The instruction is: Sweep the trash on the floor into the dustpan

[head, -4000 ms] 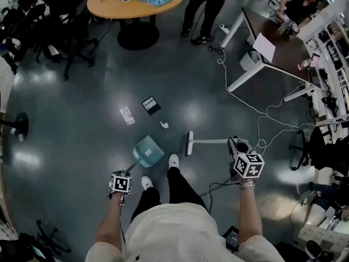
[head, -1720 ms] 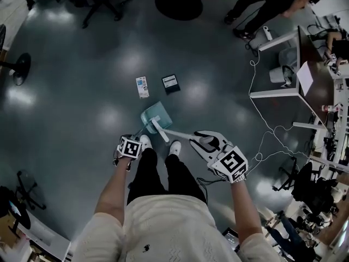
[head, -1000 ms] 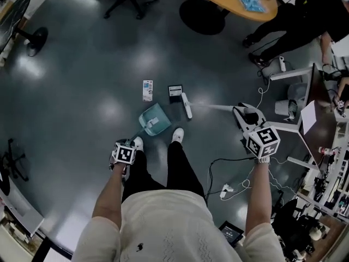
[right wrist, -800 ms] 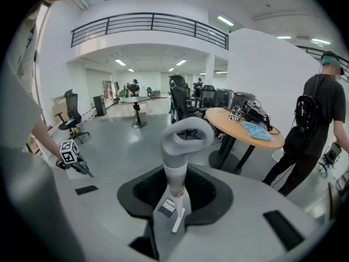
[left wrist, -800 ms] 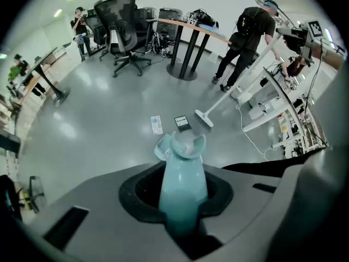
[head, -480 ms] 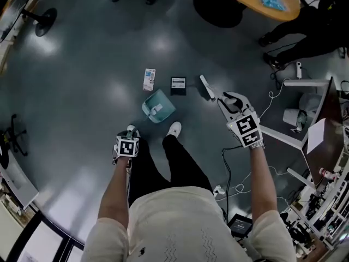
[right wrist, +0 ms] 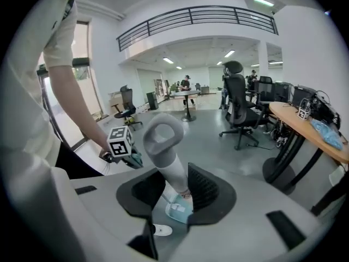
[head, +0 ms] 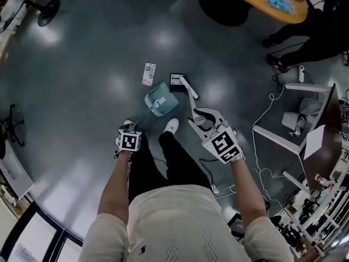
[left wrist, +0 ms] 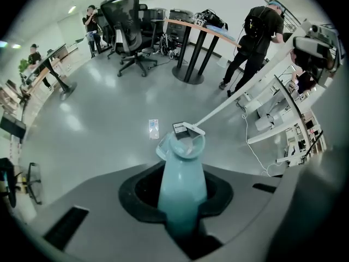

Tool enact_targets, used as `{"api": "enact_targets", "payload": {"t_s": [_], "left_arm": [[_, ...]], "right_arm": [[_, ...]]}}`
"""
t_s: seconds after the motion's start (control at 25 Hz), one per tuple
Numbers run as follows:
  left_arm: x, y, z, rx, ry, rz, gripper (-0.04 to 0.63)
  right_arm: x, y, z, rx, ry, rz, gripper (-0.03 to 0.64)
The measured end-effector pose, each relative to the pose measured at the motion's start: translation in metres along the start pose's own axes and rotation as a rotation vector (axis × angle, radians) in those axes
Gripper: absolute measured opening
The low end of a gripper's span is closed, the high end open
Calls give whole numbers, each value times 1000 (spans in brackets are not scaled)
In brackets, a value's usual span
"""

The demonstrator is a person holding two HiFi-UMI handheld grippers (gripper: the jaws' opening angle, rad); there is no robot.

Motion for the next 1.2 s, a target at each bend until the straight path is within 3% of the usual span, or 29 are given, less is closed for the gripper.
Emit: {"api": "enact_targets", "payload": {"t_s": [0.36, 0.68, 0.88, 1.2], "left_arm": [[-1, 10, 1, 37, 13, -3, 91], [9, 27, -33, 70, 63, 48, 91], [34, 54, -83, 55, 95, 65, 91], [83, 102, -200, 21, 127, 85, 91]], "right_arm": [[-7, -26, -50, 15, -239, 24, 127], [-9, -60, -64, -11, -271, 34, 126], [7, -79, -43, -110, -174, 69, 124], [47, -108, -15, -366, 171, 223, 123]]}}
Point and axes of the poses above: the fingertips, and each gripper's own axes: x backward along the fingers, z to its right, y out of its underside, the point moved 10 cm from there along x, backward along the fingers, and after that the axes turned 2 degrees about -y, right-handed, at the moved point
